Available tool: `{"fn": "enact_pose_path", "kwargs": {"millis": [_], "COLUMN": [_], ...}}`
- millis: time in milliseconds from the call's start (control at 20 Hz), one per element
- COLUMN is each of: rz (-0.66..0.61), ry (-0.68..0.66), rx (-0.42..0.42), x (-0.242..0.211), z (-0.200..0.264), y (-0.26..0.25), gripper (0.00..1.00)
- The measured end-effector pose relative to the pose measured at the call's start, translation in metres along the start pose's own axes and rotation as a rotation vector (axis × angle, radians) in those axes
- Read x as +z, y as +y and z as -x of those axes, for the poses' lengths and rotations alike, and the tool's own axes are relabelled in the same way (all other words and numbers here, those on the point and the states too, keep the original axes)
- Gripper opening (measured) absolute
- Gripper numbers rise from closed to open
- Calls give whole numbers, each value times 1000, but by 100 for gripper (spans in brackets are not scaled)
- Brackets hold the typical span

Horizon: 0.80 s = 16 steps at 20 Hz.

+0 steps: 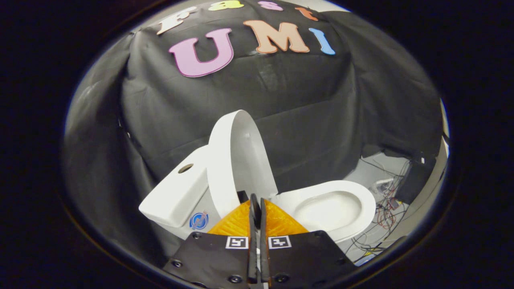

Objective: Open the toilet lid.

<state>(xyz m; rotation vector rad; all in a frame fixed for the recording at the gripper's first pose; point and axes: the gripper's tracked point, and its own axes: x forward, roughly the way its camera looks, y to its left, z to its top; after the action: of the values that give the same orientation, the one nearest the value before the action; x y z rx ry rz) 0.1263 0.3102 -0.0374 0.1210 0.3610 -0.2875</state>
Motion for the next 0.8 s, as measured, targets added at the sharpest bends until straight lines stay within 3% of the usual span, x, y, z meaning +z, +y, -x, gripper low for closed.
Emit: {"fn": "enact_pose_path", "kwargs": {"millis": [750, 800], "rz": [240, 249], "ry": [-5, -8], "rx": [-4, 4], "x": [-9, -12], "z": [-5, -3], "y": [53, 56], "gripper": [4, 8]}}
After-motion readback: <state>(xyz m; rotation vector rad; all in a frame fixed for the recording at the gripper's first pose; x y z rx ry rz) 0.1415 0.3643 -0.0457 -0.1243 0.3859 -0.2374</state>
